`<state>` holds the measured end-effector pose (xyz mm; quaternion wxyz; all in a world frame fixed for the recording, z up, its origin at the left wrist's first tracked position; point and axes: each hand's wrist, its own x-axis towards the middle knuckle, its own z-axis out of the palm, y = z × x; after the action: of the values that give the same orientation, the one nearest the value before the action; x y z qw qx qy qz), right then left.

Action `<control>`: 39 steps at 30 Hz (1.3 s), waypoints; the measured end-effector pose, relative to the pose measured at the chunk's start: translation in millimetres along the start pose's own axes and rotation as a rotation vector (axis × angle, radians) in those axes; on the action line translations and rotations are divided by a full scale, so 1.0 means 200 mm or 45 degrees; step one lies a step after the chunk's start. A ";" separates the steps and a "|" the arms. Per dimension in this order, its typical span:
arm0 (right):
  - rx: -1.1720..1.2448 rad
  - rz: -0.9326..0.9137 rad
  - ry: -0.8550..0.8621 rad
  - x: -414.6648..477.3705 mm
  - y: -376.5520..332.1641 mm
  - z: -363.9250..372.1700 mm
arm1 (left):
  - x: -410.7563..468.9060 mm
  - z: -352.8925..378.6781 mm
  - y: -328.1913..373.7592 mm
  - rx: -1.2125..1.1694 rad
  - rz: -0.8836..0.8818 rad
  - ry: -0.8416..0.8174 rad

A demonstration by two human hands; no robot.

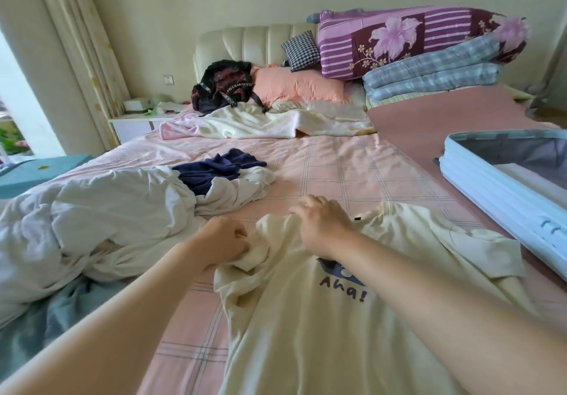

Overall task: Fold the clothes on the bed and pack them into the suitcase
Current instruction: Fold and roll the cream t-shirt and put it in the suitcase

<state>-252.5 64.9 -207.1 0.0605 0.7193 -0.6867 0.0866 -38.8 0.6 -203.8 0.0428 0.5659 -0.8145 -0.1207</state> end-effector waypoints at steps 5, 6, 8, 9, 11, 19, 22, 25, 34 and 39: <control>0.141 -0.047 -0.208 0.01 -0.26 0.07 | -0.06 -0.09 -0.09 -0.390 0.053 0.509; 0.153 -0.006 -0.262 0.01 -0.28 0.08 | -0.06 -0.12 -0.13 -0.297 0.019 0.521; 0.140 0.049 -0.362 0.02 -0.30 0.09 | -0.07 -0.18 -0.22 -0.003 -0.078 0.422; 0.104 0.061 -0.404 0.02 -0.31 0.10 | -0.09 -0.20 -0.27 0.166 -0.128 0.338; 0.039 0.083 -0.443 0.02 -0.33 0.13 | -0.13 -0.21 -0.34 0.369 -0.095 0.318; 0.203 -0.053 -0.353 -0.01 -0.45 0.13 | -0.29 -0.08 -0.25 0.327 0.598 0.118; 0.154 0.001 -0.462 -0.03 -0.49 0.15 | -0.33 -0.17 -0.37 0.447 0.651 0.262; 0.109 0.091 -0.421 -0.06 -0.53 0.13 | -0.42 -0.26 -0.51 0.614 0.556 0.265; 0.047 -0.248 -0.386 -0.26 -0.81 0.00 | -0.64 -0.16 -0.40 0.356 0.686 0.342; 0.239 -0.136 -0.473 -0.39 -0.79 -0.04 | -0.68 -0.09 -0.41 0.374 0.390 0.082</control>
<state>-97.4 150.9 -211.4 -0.1298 0.7608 -0.6358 0.0129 89.0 96.8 -196.8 0.0038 0.4391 -0.8981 0.0253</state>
